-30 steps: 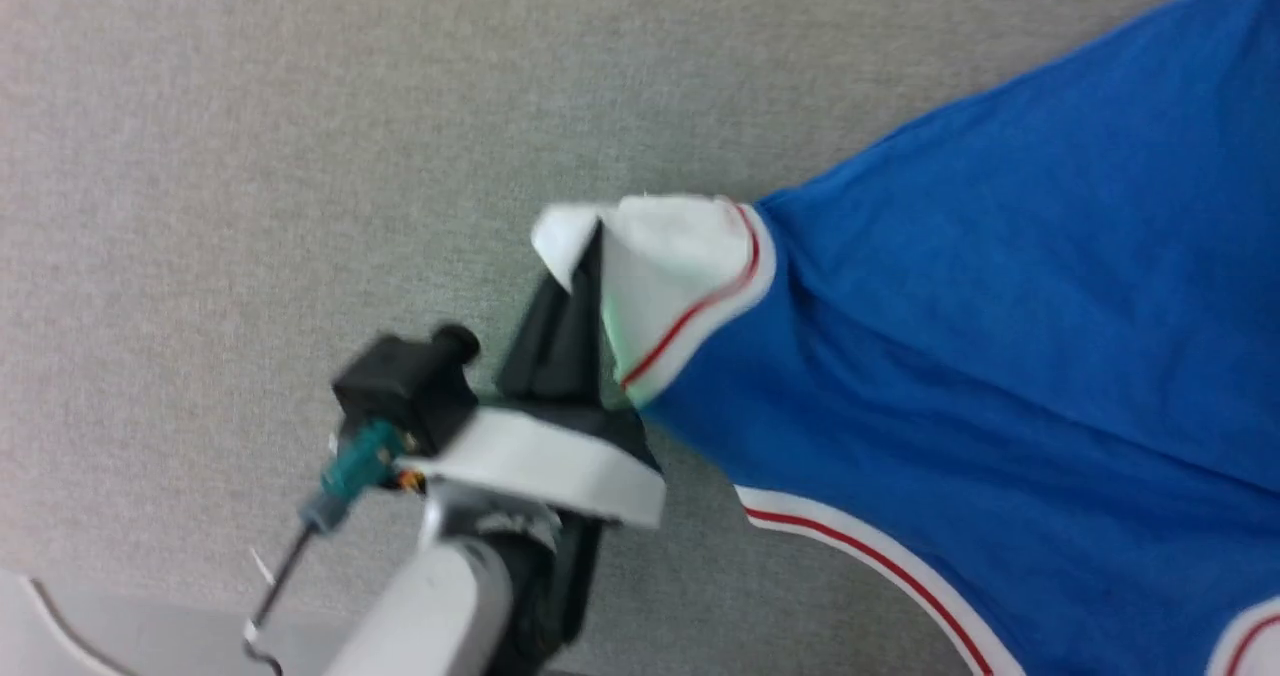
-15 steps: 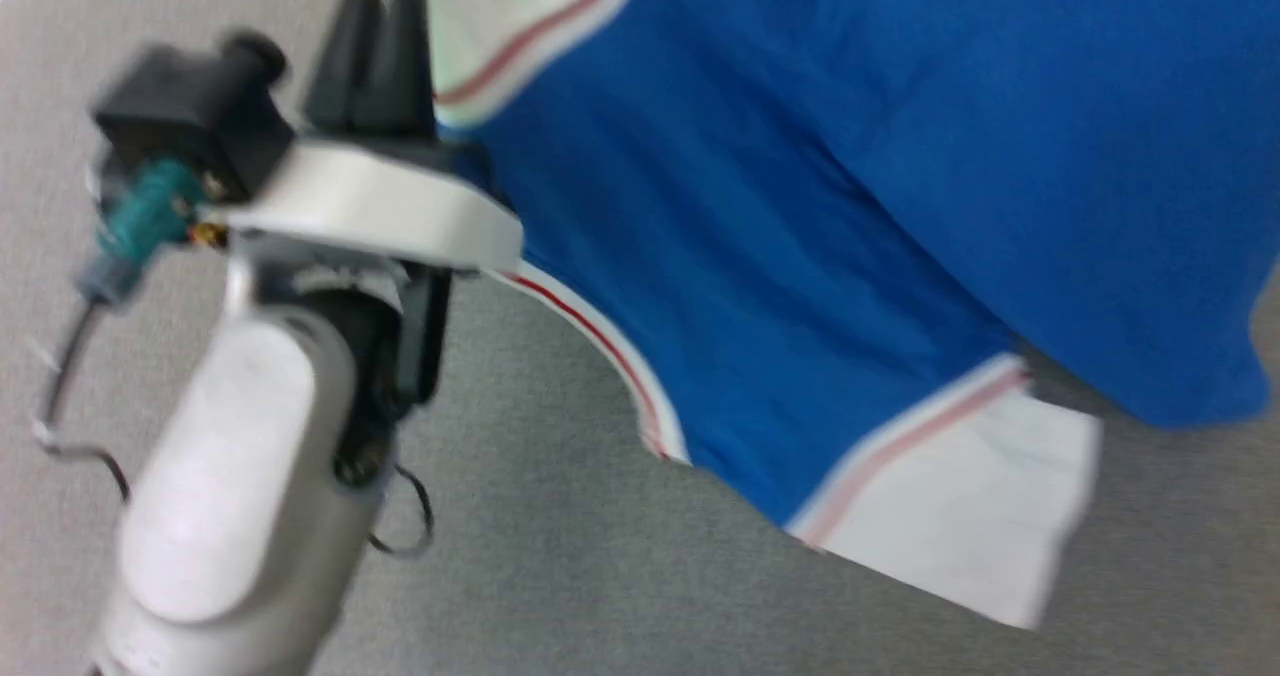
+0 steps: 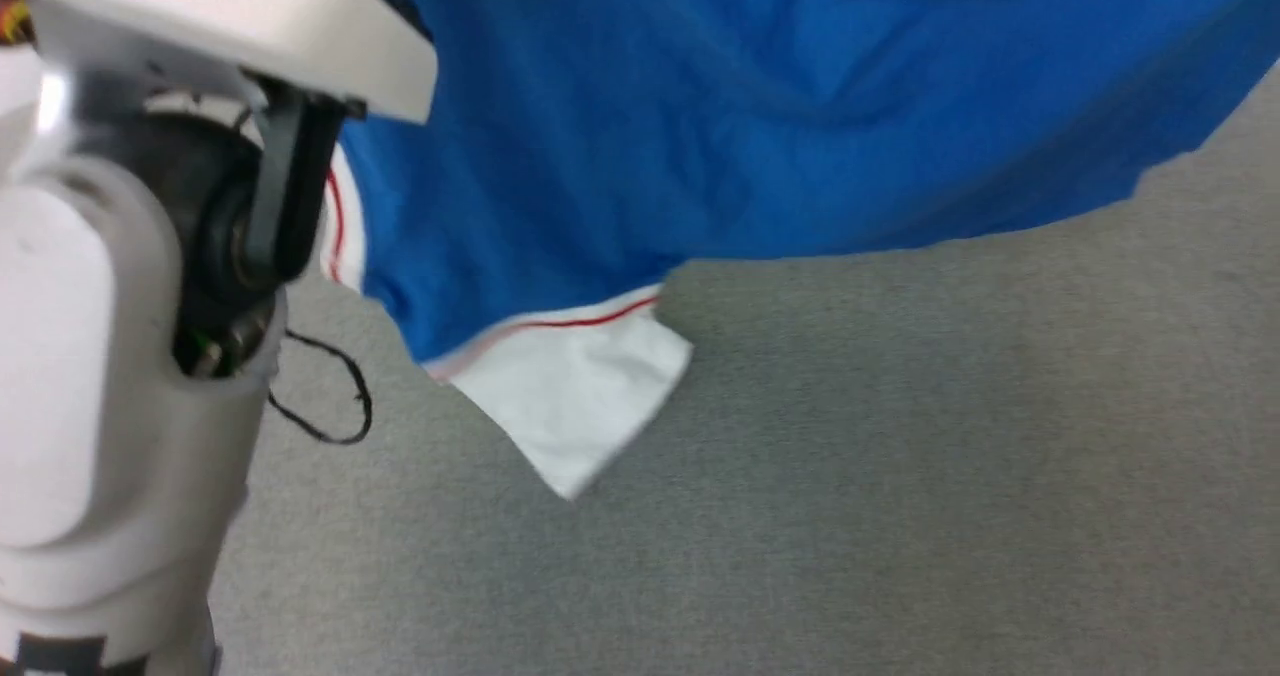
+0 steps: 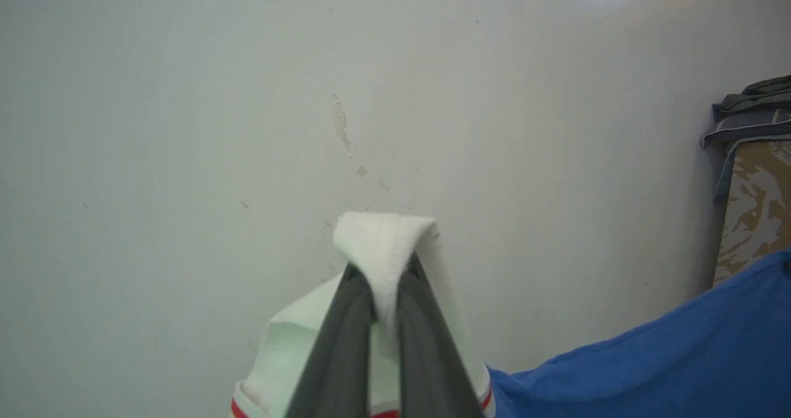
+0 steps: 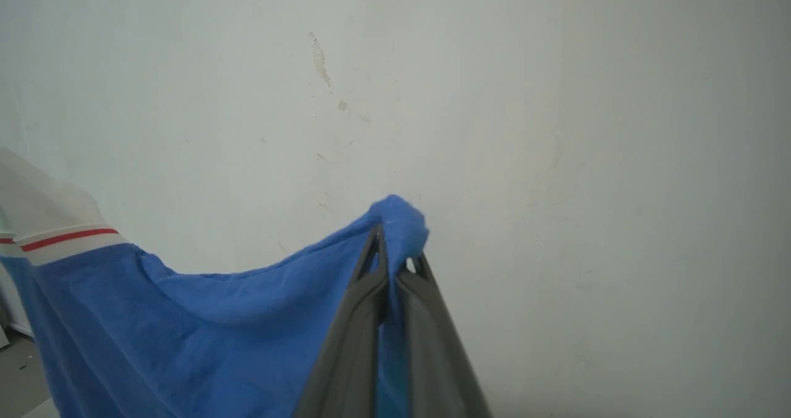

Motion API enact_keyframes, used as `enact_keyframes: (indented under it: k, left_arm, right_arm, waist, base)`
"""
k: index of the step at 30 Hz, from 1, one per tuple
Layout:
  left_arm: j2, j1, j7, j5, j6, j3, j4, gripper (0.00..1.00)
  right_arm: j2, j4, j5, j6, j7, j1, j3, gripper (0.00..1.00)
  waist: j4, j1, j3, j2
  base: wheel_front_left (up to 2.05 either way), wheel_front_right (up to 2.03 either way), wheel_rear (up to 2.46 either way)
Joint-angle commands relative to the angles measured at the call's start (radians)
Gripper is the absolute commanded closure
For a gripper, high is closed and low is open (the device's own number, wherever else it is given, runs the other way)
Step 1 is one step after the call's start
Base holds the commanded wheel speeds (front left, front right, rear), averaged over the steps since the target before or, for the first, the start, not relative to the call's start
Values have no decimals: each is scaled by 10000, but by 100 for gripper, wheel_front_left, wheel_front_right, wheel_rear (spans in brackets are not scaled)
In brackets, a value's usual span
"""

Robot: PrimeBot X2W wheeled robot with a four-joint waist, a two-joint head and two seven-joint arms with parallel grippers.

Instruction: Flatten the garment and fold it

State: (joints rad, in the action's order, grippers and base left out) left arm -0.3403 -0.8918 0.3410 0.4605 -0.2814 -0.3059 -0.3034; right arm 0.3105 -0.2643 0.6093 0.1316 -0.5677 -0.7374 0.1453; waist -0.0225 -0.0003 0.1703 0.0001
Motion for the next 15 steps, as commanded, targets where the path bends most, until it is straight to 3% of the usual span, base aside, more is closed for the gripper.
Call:
enact_keyframes:
  k: [1, 8, 15]
  left_arm:
    - [-24, -255, 101, 83, 68, 29, -1, 100]
    - [37, -1536, 1330, 389, 52, -71, 541, 100]
    - [209, -3510, 1974, -115, -91, -375, 2042, 100]
  right_arm:
    - [-69, -107, 49, -9, -138, -102, 36, 100]
    - [-501, -488, 134, -9, -1609, -736, 275, 100]
    - [-486, 628, -287, -9, -2254, -2048, 55, 100]
  waist:
    - [-324, 3, -279, -1]
    - [-569, 3, 319, -1]
    - [-804, 3, 1983, -1]
  base:
    - [0, 0, 0]
    - [0, 0, 0]
    - [0, 0, 0]
